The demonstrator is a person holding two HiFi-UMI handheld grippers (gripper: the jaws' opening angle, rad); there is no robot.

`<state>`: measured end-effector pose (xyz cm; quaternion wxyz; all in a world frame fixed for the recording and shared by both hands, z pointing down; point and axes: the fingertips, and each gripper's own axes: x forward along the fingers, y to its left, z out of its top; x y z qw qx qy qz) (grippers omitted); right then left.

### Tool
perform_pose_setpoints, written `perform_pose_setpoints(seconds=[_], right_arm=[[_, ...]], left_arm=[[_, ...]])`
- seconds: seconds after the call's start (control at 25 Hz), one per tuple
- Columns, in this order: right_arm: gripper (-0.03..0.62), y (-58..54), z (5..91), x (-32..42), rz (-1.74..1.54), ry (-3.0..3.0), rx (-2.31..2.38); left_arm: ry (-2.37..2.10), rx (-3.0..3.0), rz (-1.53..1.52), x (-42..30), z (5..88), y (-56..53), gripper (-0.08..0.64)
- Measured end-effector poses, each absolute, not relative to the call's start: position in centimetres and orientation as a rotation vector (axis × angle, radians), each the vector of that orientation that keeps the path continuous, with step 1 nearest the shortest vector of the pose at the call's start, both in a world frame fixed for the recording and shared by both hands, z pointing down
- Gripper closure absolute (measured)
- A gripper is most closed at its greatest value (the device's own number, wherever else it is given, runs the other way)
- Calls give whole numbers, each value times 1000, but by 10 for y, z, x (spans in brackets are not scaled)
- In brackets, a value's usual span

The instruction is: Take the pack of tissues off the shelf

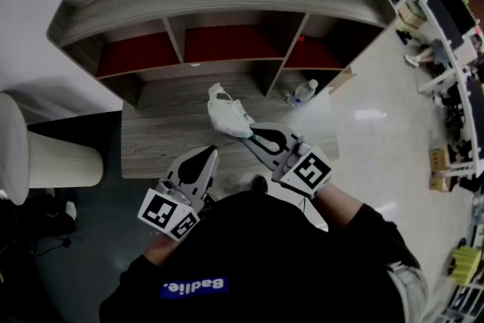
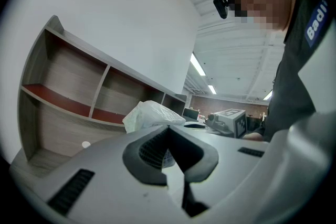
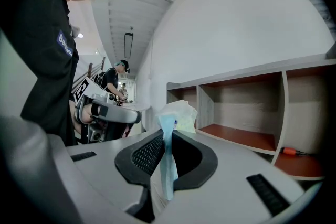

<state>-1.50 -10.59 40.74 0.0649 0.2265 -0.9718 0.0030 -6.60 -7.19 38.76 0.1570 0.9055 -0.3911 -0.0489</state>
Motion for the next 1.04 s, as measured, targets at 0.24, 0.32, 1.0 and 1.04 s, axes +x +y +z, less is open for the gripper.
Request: perform_pose_setpoints(seconds=[0.24,0.32,1.0,1.04], right_arm=[[532,-105,406,-16,-5,-2932,684],[532,-106,406,-16,-8,-2930,683],[532,-106,404,-17,-17,-2931,686],[532,-106,404,-17,-18,-2932,685]], left_arm=[[-1117,2591,-137,-65,388,-72,561],[-1115,2592,-136,-65,388,-72,561],[-1111,2592,-131,-64,388,-71,561],[-1111,2592,-131,-64,388,-71,562]])
